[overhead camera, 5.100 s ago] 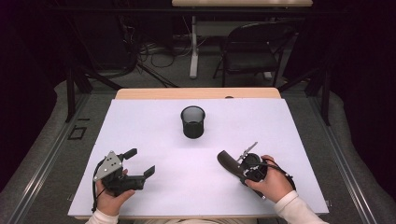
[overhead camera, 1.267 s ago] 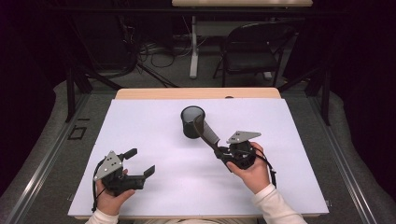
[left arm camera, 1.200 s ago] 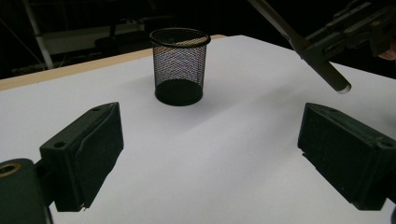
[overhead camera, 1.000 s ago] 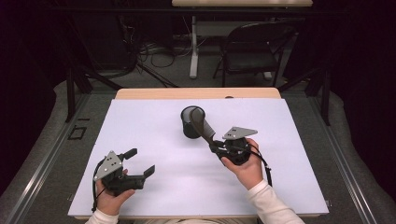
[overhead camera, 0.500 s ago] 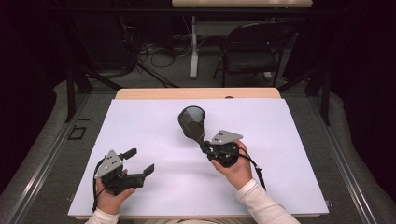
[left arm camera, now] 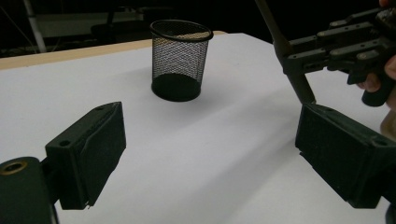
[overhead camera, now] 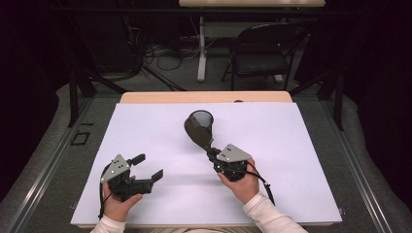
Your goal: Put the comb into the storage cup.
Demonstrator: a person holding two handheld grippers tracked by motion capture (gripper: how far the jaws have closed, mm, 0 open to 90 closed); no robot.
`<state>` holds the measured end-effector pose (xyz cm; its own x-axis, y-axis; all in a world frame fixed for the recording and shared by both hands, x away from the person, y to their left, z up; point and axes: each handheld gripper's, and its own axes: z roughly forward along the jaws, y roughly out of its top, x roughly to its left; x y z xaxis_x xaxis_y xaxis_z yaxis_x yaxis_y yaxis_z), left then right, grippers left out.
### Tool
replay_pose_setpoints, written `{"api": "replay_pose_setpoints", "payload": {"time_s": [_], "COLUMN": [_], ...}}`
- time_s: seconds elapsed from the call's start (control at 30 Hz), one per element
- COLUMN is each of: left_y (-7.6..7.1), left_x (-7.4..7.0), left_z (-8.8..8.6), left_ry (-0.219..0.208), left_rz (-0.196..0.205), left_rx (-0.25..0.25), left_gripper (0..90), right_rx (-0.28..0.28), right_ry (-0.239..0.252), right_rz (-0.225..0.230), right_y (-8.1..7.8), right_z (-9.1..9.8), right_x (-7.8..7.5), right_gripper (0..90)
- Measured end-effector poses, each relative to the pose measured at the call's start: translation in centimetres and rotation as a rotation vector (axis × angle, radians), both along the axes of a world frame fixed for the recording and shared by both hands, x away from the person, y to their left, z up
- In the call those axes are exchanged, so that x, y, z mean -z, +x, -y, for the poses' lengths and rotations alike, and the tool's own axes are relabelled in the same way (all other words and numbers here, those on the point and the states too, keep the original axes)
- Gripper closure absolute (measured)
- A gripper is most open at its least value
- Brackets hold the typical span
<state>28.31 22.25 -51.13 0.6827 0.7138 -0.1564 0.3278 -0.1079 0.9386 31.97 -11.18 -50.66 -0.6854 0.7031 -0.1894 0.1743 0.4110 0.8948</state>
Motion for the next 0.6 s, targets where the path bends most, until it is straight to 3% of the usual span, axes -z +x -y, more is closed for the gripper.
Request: {"api": "replay_pose_setpoints", "payload": {"time_s": [0.27, 0.6], "left_y": [1.2, 2.7], "left_x": [-1.3, -3.7], "left_z": [0.7, 2.1], "left_ry": [-0.05, -0.048], "left_rz": [-0.038, -0.042], "left_rx": [-0.003, -0.006], "left_gripper": [8.8, 9.6], "right_rx": [0.009, 0.013], "right_ry": [0.015, 0.031], "right_rz": [0.016, 0.023], "right_y": [-0.2, -0.3], "right_z": [0.2, 0.4], "right_x": [0.0, -0.1], "right_gripper": [72.4, 72.5]}}
